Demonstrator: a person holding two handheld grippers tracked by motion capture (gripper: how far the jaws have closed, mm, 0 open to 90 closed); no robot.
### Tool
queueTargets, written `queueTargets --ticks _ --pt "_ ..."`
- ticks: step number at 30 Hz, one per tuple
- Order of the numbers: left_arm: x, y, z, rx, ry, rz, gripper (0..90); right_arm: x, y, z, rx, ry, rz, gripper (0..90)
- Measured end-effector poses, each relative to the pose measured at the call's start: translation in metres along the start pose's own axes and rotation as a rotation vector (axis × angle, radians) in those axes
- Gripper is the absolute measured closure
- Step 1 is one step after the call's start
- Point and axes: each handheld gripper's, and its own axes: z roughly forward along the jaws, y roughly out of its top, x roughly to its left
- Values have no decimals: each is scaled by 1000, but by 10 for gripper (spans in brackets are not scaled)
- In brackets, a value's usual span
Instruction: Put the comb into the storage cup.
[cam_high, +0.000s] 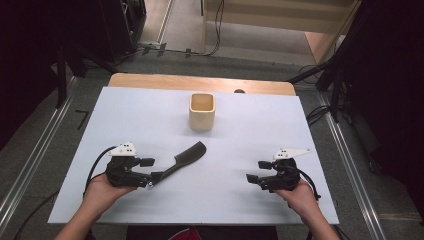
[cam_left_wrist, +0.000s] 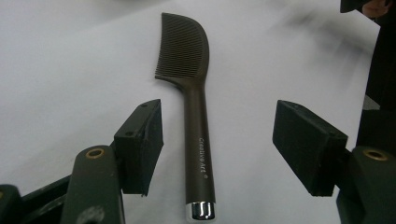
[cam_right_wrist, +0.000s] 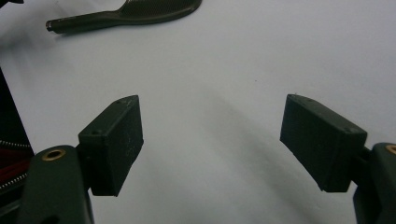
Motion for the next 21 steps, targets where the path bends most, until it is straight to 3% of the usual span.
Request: queueTargets --ticks 15,17,21 --pt "0 -5 -3 15 13 -1 275 1 -2 0 5 4 -2 193" --pt "0 -4 -4 14 6 -22 275 1 -2 0 2 5 -1 193" --pt "0 -1 -4 27 13 -27 252 1 -2 0 5 2 -2 193"
